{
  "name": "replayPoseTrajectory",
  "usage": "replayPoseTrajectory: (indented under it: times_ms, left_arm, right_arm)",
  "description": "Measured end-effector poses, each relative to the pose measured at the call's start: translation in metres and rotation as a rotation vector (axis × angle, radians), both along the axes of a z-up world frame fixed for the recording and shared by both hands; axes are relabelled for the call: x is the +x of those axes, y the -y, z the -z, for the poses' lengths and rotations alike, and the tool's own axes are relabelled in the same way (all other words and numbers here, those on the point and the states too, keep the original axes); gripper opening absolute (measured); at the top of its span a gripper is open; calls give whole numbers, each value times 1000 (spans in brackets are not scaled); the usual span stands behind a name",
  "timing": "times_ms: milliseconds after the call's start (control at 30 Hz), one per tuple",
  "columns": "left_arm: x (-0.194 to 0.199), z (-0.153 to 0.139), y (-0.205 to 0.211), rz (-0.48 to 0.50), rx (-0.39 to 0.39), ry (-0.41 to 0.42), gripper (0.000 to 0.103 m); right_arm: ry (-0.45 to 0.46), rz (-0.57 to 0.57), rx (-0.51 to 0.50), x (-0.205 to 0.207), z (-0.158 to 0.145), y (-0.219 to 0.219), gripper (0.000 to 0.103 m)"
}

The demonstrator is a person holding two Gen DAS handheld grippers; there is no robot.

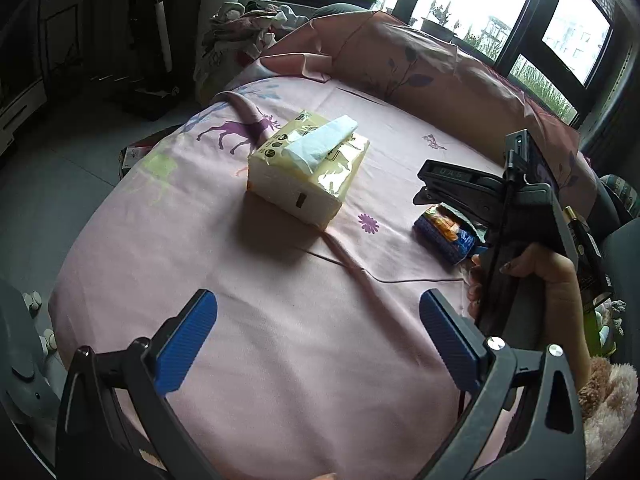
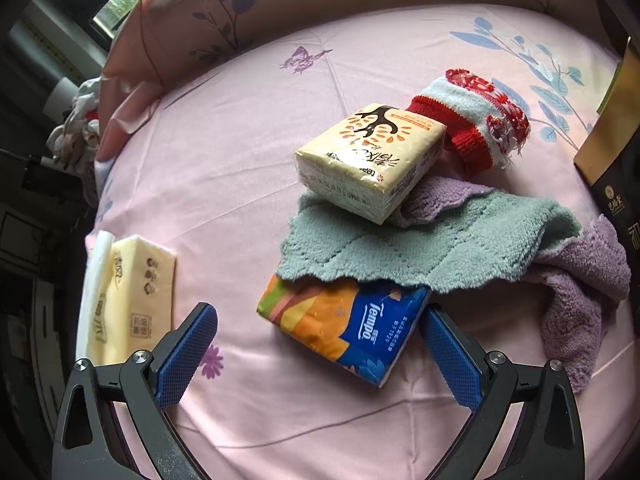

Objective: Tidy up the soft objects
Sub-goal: 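Grasp the blue Tempo tissue pack with the right gripper and lift it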

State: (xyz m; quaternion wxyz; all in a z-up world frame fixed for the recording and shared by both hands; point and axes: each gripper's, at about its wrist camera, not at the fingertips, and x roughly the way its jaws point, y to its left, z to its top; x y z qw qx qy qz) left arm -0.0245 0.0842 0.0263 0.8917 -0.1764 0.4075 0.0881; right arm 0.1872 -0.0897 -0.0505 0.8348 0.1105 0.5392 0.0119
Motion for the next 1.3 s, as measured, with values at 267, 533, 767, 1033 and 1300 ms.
replayPoseTrajectory:
  times_ms: [267, 533, 767, 1033, 1300]
  left_arm:
    - [-3, -2, -2, -15, 6, 1, 101]
    - [-3, -1, 8, 9, 8, 4, 101]
    - [-1, 1, 20, 42, -20, 2, 101]
    - [2, 2, 31, 60, -26, 6, 101]
    - [12, 16, 49, 112, -67, -39, 101]
  right_arm:
    - [95, -42, -191, -3, 6, -13, 83]
    - [80, -209, -170, -38, -4, 0, 81]
    - [58, -415, -184, -96, -17, 14, 81]
    - [53, -477, -154, -140, -15, 44, 83]
    - [99, -406, -79, -148, -35, 76, 93]
